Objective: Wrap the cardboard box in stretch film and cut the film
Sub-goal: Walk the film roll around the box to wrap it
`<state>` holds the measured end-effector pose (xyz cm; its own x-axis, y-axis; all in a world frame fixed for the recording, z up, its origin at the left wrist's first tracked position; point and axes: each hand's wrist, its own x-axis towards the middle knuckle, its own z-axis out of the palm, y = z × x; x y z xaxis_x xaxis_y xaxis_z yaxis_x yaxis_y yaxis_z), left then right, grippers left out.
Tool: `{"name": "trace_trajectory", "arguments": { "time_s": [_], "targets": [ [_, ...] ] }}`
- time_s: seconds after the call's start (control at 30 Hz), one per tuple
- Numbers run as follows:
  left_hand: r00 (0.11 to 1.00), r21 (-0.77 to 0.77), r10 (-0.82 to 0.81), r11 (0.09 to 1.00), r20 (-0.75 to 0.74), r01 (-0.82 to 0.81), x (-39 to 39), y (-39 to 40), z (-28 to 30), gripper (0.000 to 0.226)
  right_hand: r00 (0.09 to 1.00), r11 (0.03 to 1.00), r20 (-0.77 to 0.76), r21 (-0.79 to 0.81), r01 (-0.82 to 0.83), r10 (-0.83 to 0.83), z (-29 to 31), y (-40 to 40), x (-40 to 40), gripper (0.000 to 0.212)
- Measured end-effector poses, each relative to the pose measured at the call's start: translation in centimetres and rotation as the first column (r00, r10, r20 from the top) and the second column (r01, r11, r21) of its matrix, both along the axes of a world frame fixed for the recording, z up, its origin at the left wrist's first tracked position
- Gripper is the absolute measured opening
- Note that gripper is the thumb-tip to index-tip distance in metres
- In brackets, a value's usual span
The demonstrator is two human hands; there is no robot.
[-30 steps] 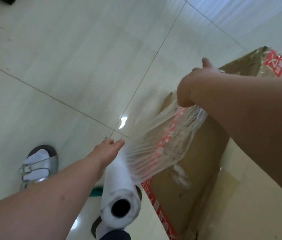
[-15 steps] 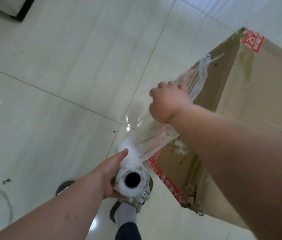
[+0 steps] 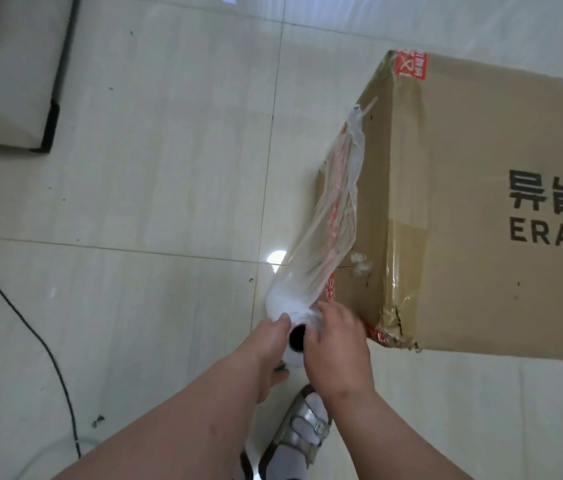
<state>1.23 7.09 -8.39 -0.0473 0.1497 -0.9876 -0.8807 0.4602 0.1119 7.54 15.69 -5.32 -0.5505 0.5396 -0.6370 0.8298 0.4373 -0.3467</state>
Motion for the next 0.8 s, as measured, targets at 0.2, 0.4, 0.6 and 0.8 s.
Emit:
{"name": "trace_trajectory", "arguments": {
  "time_s": [0.2,0.4,0.6,0.8],
  "targets": [
    [0.997,-0.02,0.027,0.999,-0.079,-0.028,1.0,0.4,0.8,0.019,0.951,0.902,0.099,-0.301,0.309,-0.292,-0.8,-0.9,1.4,0.064],
    [0.988,0.034,-0.011,0.999,-0.157,0.017,0.9,1.5,1.5,0.029,0.831,0.816,0.166,-0.164,0.554,-0.531,-1.6,-1.1,1.7,0.044],
    [0.949,0.039,-0.2,0.976,-0.245,0.215,0.6,2.5,1.5,0.051,0.728,0.717,0.241,-0.146,0.681,-0.642,-2.3,-0.6,2.1,0.039],
    [0.89,0.035,-0.386,0.913,-0.243,0.406,0.0,1.6,2.0,0.046,0.659,0.652,0.31,-0.143,0.745,-0.685,-3.1,-1.9,2.6,0.038]
  ]
}}
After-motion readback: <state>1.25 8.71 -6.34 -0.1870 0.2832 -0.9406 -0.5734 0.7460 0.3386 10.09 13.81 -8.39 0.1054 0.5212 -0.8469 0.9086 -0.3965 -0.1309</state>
